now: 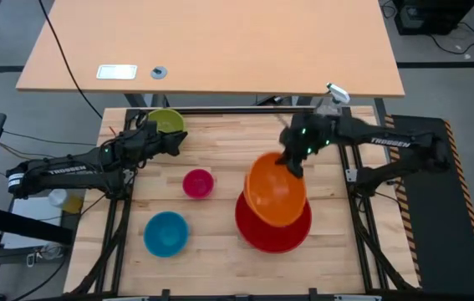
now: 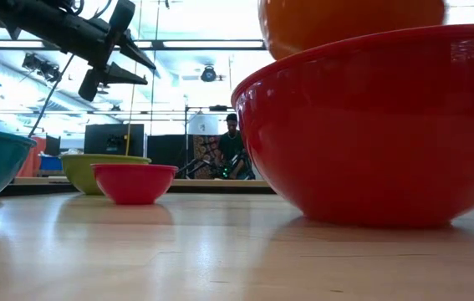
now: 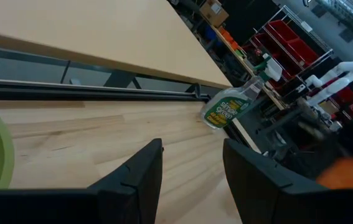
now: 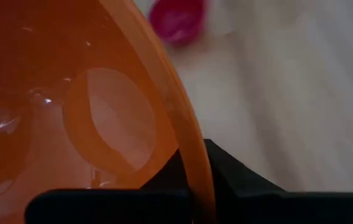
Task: Nest bowls inside each other
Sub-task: Stack the orange bowl on top of the red bowl
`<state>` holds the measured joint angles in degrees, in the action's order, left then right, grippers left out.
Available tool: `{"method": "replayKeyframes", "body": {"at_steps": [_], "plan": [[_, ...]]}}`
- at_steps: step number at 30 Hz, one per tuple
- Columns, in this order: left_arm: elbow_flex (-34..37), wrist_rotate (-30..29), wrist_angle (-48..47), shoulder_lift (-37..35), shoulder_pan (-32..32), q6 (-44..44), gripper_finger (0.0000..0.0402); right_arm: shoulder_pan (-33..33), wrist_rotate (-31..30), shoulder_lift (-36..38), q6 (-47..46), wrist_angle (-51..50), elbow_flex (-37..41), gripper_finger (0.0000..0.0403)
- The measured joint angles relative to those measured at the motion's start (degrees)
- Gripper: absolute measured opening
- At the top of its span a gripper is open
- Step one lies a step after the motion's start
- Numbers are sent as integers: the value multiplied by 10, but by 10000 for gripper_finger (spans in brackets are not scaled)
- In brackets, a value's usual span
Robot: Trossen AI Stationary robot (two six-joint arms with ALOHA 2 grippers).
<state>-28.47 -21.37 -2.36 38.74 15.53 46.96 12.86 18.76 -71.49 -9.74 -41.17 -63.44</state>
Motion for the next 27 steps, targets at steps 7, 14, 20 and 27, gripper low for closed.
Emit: {"method": "replayKeyframes", "body": {"at_steps": [7,14,20,27], "plan": [[0,0,0,0,0,2,172,-96,-113,-58,22,-10,0,30],[0,0,0,0,0,2,172,-121,-137,-116,51,-18,0,34],[0,0,-1,0,0,0,172,-121,-106,-149,55,-18,0,47],[0,0,-11,0,0,-4,172,-121,-87,-148,68,-23,0,109]]}}
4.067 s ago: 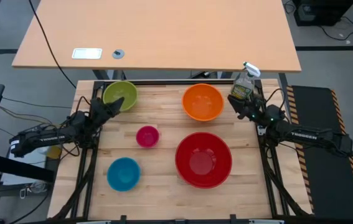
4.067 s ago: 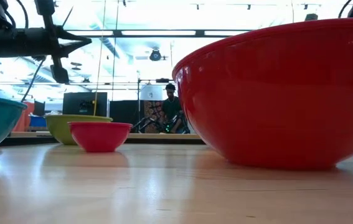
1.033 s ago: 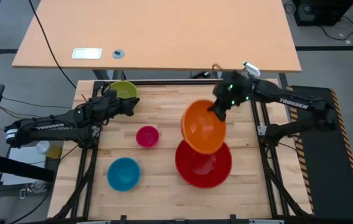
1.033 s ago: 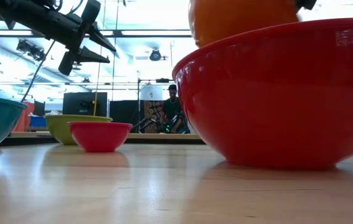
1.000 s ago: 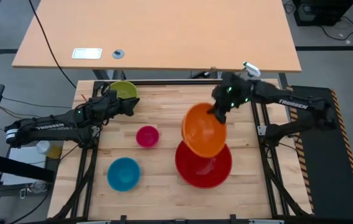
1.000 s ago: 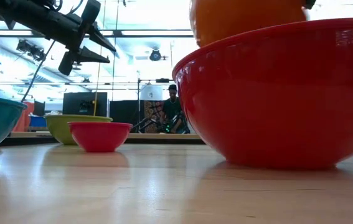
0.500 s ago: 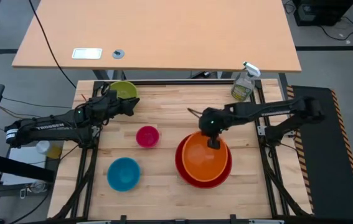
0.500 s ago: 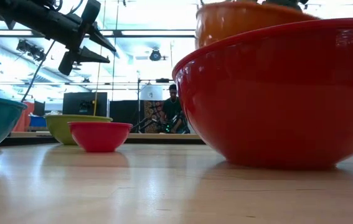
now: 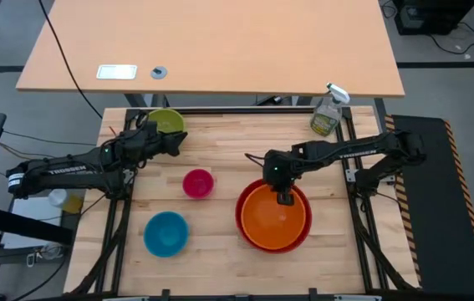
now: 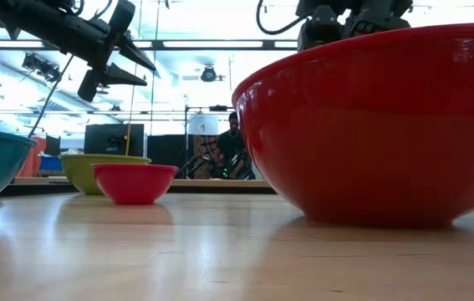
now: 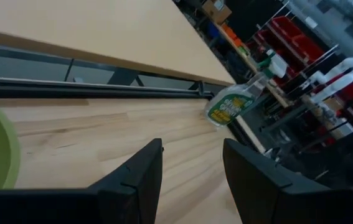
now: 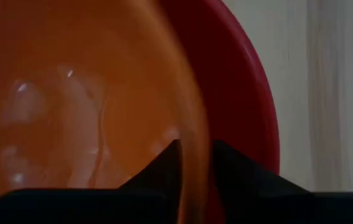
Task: Nest bowls inside each other
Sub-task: Stack the orange bowl on top of the red bowl, then stack the green bowl on top of the orange bowl
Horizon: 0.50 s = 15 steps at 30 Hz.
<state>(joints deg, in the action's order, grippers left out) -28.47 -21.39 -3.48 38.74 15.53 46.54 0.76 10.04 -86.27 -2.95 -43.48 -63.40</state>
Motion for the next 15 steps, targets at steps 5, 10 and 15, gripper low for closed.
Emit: {"method": "replayKeyframes", "body": {"at_steps": [5,10,15], "plan": [[0,0,-14,0,0,-11,172,4,-7,24,2,-35,-23,168],[-32,0,-63,0,1,-31,172,19,-58,46,4,-91,-75,207],[-115,-9,-240,13,17,-38,172,57,-76,68,-14,-79,-86,216]]}}
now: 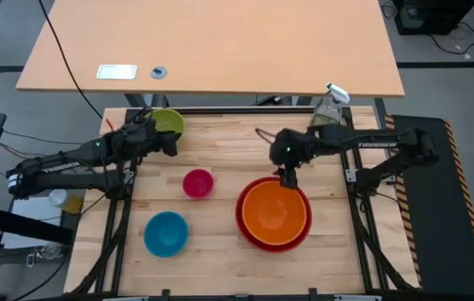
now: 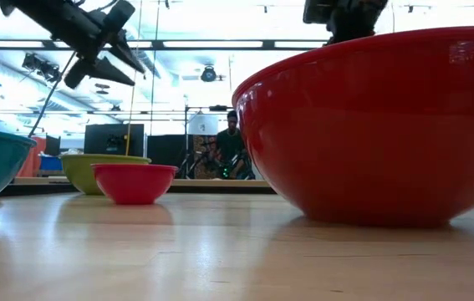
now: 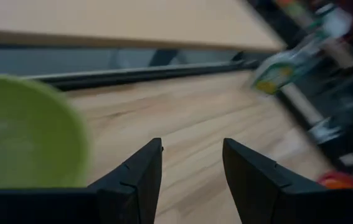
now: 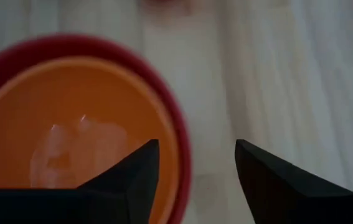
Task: Nest bowls inside each other
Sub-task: Stack the green bowl on top of the orange bowl
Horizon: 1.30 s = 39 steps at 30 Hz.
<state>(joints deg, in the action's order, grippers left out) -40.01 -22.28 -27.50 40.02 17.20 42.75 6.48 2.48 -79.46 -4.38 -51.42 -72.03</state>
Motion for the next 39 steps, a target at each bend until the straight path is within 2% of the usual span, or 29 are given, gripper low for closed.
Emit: {"method": "replayKeyframes", "body": {"at_steps": [7,15,18,22,26,30,35,39], "plan": [[-107,-5,-249,25,57,73,172,65,16,25,-4,35,0,203],[-111,34,-399,28,166,123,172,102,49,7,14,90,1,201],[-111,46,-403,33,211,95,175,103,56,-2,16,124,1,201],[-111,96,-392,57,281,24,187,100,65,-11,15,164,1,201],[-92,155,-377,97,354,-51,194,85,66,-10,14,195,1,201],[-51,240,-312,134,413,-105,194,69,67,-10,-1,196,1,201],[-48,284,-300,165,416,-233,194,53,54,-10,-11,161,1,201],[-63,283,-301,166,375,-347,193,53,44,-10,-19,144,1,201]]}}
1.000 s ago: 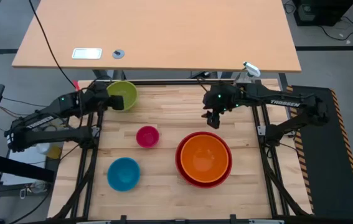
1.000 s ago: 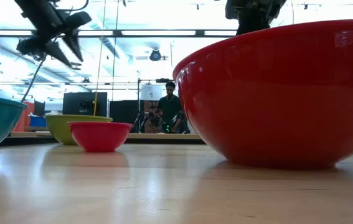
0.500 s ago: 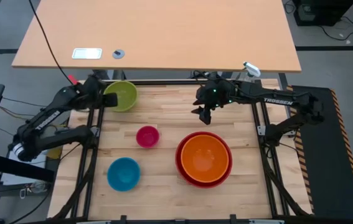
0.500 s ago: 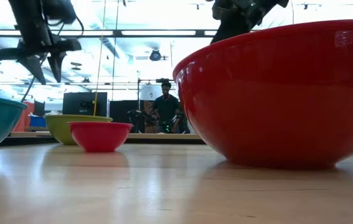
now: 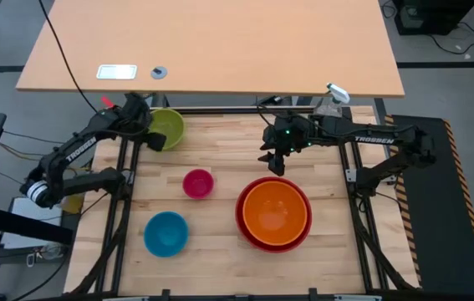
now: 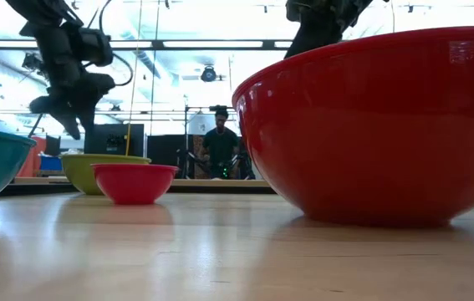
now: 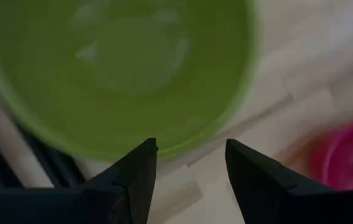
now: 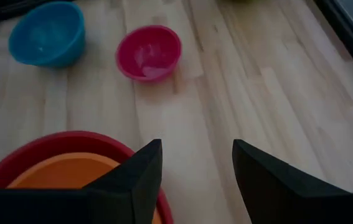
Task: Nest bowls inside each other
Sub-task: Stack the green bowl on top of the orange bowl
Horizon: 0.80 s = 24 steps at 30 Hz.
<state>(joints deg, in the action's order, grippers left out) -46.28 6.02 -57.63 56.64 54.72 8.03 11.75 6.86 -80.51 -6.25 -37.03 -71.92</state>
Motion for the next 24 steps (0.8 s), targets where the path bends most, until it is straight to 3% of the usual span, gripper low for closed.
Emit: {"method": "replayKeyframes", "body": {"at_steps": [8,13,20,24], "plan": [[0,-123,-10,72,-113,-140,192,1,-2,0,0,36,0,201],[0,-161,1,121,-169,-204,192,1,-2,0,0,46,0,201],[0,-234,32,186,-183,-229,192,1,-11,0,-3,47,0,201],[0,-233,50,215,-183,-251,192,1,-13,0,-2,48,0,201]]}}
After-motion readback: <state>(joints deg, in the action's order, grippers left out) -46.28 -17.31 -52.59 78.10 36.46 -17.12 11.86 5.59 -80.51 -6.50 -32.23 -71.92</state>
